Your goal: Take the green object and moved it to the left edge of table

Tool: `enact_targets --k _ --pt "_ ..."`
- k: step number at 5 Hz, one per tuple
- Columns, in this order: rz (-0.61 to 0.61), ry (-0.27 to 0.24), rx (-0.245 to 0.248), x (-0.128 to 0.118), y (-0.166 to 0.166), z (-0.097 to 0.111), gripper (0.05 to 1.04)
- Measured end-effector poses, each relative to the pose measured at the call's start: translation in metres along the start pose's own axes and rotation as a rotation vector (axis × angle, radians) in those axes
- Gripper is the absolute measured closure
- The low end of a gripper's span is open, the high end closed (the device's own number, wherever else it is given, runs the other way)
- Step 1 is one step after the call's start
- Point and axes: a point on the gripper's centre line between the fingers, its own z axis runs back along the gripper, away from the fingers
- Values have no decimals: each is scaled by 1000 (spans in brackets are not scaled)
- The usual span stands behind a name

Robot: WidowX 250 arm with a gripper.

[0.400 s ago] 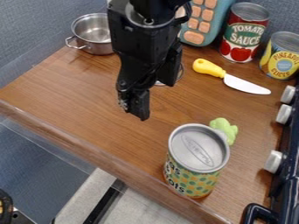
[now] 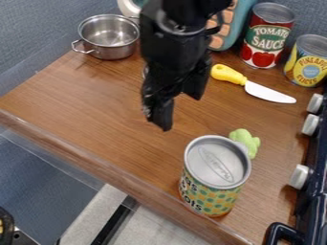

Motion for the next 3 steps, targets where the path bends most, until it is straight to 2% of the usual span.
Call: enact_targets --k 1,3 --pt "-56 10 37 -8 -23 -13 82" --pt "-186 77 64 -29 -70 -34 82"
